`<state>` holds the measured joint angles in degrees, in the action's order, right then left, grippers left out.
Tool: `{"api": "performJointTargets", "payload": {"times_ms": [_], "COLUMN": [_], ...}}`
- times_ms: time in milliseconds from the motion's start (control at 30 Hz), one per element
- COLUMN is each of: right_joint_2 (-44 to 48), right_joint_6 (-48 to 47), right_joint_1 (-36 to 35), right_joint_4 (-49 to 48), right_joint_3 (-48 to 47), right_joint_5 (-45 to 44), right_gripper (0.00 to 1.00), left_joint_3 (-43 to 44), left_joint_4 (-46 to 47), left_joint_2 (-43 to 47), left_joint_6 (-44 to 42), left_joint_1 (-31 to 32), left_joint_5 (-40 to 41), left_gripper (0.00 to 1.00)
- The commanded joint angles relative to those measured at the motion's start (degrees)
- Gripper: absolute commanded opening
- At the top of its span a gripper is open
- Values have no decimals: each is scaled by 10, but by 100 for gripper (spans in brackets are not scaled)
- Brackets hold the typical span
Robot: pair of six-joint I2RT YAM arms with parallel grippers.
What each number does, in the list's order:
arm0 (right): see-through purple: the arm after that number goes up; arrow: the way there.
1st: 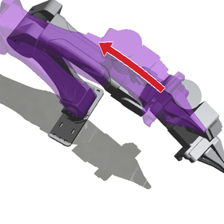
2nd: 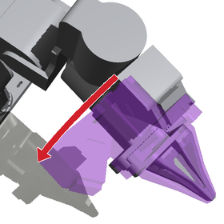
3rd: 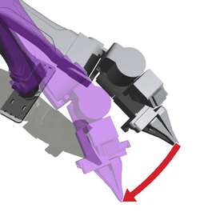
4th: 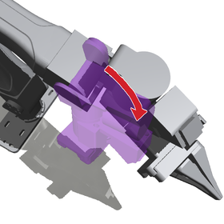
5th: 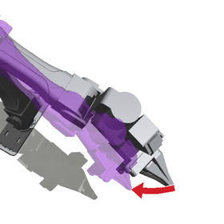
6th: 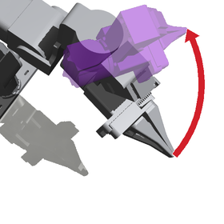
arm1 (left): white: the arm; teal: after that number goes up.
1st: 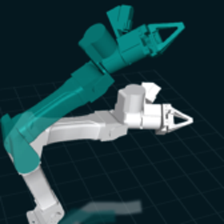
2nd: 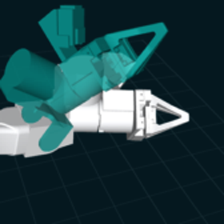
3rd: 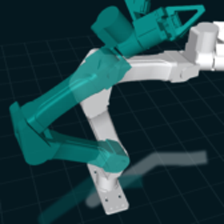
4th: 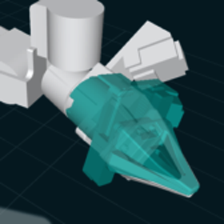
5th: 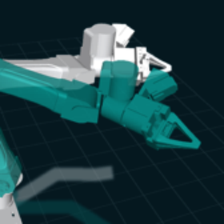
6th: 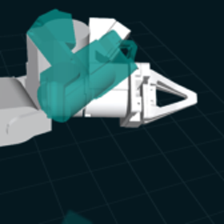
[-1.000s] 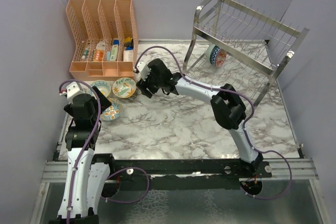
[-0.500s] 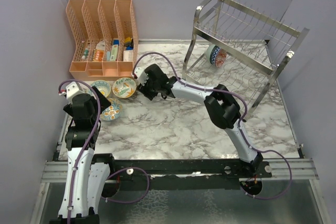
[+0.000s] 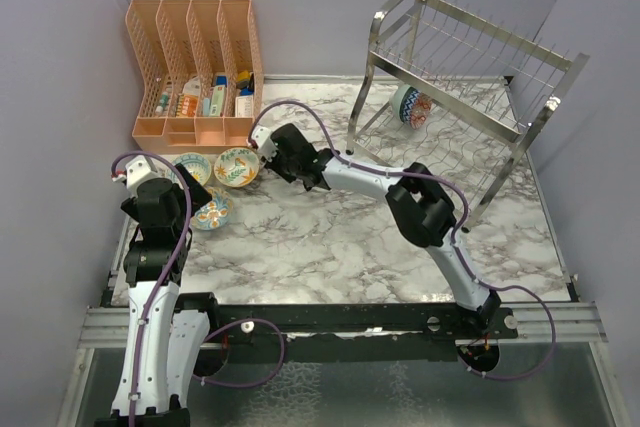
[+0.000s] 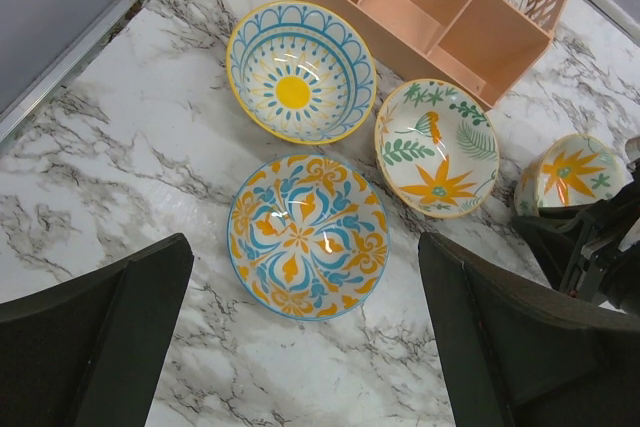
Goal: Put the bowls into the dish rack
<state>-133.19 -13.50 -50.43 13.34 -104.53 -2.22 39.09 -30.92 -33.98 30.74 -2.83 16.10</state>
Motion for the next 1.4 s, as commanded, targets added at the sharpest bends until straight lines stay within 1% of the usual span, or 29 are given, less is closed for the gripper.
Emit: {"api": "performJointTargets", "payload": {"times_ms": [0,33,67,233,533,667,800,933,1200,1367], "right_joint_2": [8,18,27,95,274,345,415,466,521,537], "right_joint_6": [8,11,14,53,193,278,381,452,593,648], "right_joint_1": [-6,-6,-7,-7,-7,-7,-6,1,65,115], "right_joint_4": [-25,-29,-33,-46,-153,-236,-325,-396,-524,-592], "right_joint_3": [20,27,35,93,299,401,501,564,665,711], "right_joint_5": [-30,-28,-22,40,181,243,251,263,308,319], "right_gripper": [6,2,1,1,1,1,1,1,1,1], "left_joint_3": [1,1,1,2,1,1,1,0,0,0], "left_joint_4": [15,15,15,13,13,14,14,15,15,16], "left_joint_2": [3,4,4,7,16,19,19,20,21,20], "left_joint_6": [-6,-6,-6,-6,-5,-5,-6,-6,-6,-7], "left_joint_1": [-4,-4,-4,-4,-4,-4,-4,-4,-4,-4], "left_joint_5": [-10,-10,-10,-9,-10,-11,-15,-18,-19,-20], "left_gripper": [99,99,99,99,99,99,99,99,99,99]}}
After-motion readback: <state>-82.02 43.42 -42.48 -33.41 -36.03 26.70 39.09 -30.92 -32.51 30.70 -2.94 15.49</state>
